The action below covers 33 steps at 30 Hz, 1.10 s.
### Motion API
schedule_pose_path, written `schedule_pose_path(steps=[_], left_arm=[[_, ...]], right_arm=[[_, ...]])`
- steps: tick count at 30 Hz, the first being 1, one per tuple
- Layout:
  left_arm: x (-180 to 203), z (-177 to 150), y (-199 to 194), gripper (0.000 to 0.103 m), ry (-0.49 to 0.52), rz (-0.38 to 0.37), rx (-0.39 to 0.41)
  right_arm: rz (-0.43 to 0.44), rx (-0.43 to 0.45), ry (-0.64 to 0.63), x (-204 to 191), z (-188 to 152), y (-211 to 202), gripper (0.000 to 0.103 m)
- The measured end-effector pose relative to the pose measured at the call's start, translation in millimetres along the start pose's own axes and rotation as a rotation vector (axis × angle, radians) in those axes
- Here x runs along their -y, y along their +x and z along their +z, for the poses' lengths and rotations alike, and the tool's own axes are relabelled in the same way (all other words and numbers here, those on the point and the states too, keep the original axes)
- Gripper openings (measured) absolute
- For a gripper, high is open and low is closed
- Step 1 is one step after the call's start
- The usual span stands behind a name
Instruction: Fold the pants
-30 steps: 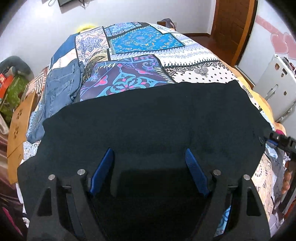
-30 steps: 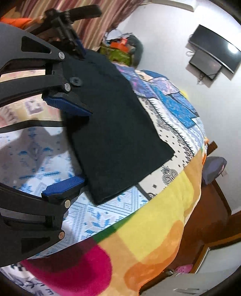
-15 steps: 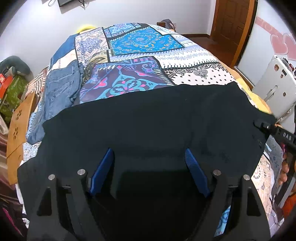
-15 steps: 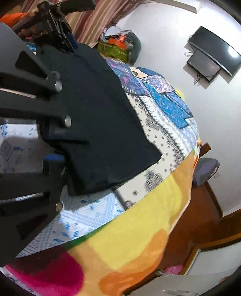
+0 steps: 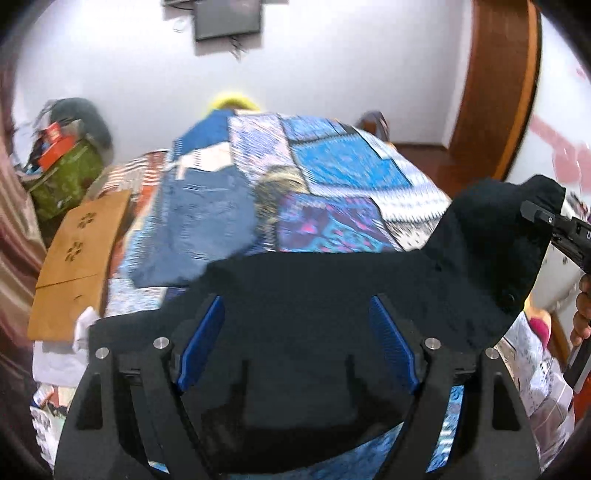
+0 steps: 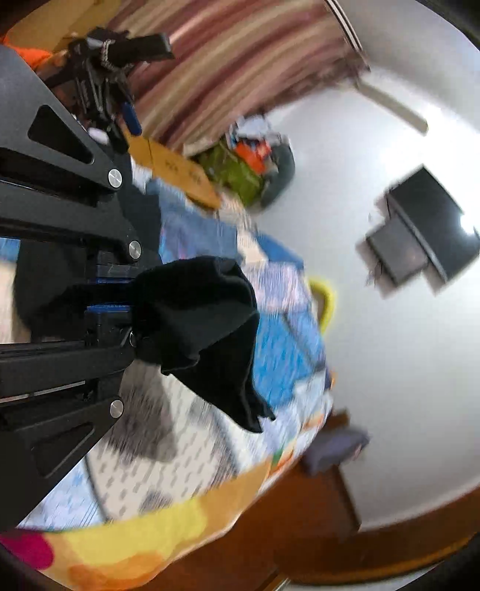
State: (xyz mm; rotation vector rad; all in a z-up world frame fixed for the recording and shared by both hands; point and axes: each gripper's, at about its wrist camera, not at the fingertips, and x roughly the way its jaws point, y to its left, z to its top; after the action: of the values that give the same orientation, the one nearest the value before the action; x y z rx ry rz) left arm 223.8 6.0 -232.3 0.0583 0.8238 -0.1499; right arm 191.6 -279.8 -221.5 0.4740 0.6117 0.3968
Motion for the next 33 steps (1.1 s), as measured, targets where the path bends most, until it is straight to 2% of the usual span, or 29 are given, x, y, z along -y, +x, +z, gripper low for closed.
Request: schedule_pose_path(steps=[6, 9, 11, 14, 18, 20, 21, 22, 24, 27, 29, 31, 33], left_arm=[[-48.0, -20.0, -36.7, 0.081, -0.062, 0.065, 0.059], [-67.8, -33.4, -47.8, 0.081, -0.098, 0.088, 0.065], [-78.0, -42.6, -51.1, 0.081, -0.121, 0.101, 0.057], [-88.8, -52.5, -51.8, 0.081, -0.141, 0.114, 0.038], [-94.6, -59.9, -49.6, 0.081, -0.153, 0.116, 0.021], [-93.9, -58.8, -47.9, 0.081, -0.153, 0.116, 0.021], [-92.6, -57.4, -46.8, 0.081, -0.153, 0.113, 0.022], [-90.7, -55.4, -45.4, 0.081, -0.154, 0.106, 0.022], [-85.8, -50.8, -43.1, 0.081, -0.15, 0.091, 0.021], [-72.4, -43.0, -39.0, 0.081, -0.128, 0.074, 0.024], [-61.4, -38.0, -36.5, 0.081, -0.106, 0.066, 0.026], [-48.3, -32.6, -30.1, 0.081, -0.081, 0.049, 0.024], [-36.5, -29.3, -20.9, 0.081, -0.065, 0.025, 0.008]], right_arm=[[0.129, -0.082, -0.098, -75.4, -6.2, 48.4, 0.007], [0.172, -0.17, -0.155, -106.1, -30.5, 81.0, 0.007], [0.199, -0.261, -0.183, -122.4, -56.0, 105.4, 0.007], [0.2, -0.375, -0.233, -134.9, -92.3, 135.3, 0.007], [0.155, -0.47, -0.279, -138.5, -119.0, 150.0, 0.014], [0.156, -0.503, -0.269, -133.7, -118.6, 149.5, 0.023], [0.17, -0.517, -0.261, -132.7, -117.1, 147.3, 0.034], [0.184, -0.524, -0.25, -131.8, -113.8, 143.0, 0.04], [0.183, -0.5, -0.253, -131.5, -106.7, 131.5, 0.045], [0.173, -0.411, -0.273, -129.0, -89.2, 108.7, 0.045], [0.16, -0.358, -0.267, -117.9, -74.3, 95.4, 0.05], [0.118, -0.302, -0.254, -101.3, -59.3, 84.6, 0.055], [0.059, -0.27, -0.259, -84.0, -50.4, 80.9, 0.055]])
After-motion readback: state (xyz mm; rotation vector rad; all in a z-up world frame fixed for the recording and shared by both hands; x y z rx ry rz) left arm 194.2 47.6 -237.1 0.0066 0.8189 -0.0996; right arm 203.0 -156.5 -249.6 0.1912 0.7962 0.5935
